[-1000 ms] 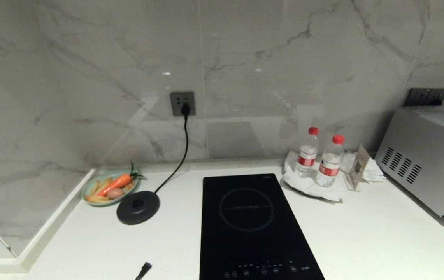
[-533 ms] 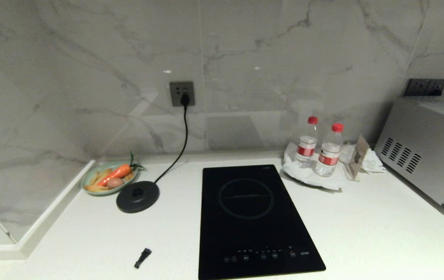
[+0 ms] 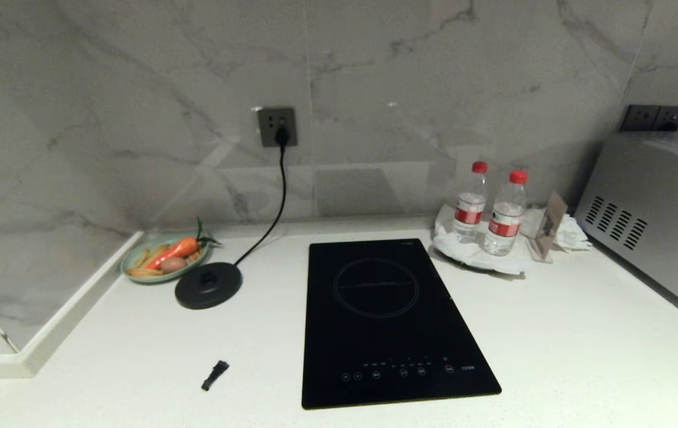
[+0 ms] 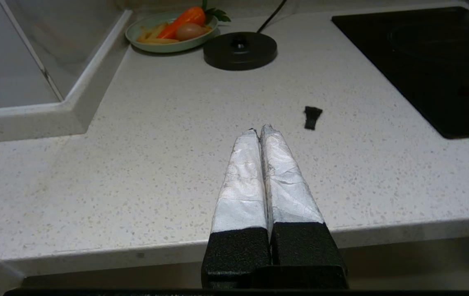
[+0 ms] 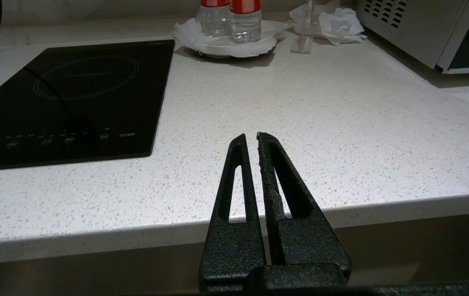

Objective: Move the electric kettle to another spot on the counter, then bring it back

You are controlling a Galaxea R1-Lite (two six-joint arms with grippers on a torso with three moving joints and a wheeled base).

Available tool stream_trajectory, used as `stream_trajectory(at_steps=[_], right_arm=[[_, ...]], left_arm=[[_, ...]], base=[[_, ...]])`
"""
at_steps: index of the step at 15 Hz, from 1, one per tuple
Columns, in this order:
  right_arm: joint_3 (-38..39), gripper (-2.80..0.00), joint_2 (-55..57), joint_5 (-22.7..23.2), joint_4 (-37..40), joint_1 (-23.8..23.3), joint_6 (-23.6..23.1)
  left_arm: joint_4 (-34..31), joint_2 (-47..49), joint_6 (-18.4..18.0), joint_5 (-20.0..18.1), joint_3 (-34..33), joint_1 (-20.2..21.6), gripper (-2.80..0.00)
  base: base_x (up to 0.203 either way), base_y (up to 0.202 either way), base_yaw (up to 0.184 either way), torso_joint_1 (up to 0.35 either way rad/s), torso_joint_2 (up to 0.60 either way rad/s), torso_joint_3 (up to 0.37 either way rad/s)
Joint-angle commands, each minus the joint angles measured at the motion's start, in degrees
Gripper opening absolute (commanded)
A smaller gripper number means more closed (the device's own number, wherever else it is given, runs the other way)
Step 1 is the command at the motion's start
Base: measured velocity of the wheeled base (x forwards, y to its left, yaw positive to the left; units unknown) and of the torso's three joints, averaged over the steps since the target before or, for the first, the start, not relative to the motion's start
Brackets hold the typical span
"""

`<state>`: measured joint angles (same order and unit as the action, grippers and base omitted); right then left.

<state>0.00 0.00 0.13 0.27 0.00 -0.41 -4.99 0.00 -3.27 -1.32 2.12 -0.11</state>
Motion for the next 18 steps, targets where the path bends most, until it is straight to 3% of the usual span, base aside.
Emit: stream_trajectory(at_steps=[1,18], right_arm=[[0.00,-2.80,0.09,0.04,0.00,0.00,-0.02],[0.00,-2.80,0.09,0.04,0.00,0.00,0.15]], left_arm=[[-0.02,0.09,0.02,0.00,-0.01,0.02,-2.80],[-0.02,0.09,0.72,0.17,-0.01,0.02,-2.80]], base=[[0.000,0.000,0.000,-0.119,0.36,0.218],[0.000,0.000,0.000,-0.136,0.49,0.350]])
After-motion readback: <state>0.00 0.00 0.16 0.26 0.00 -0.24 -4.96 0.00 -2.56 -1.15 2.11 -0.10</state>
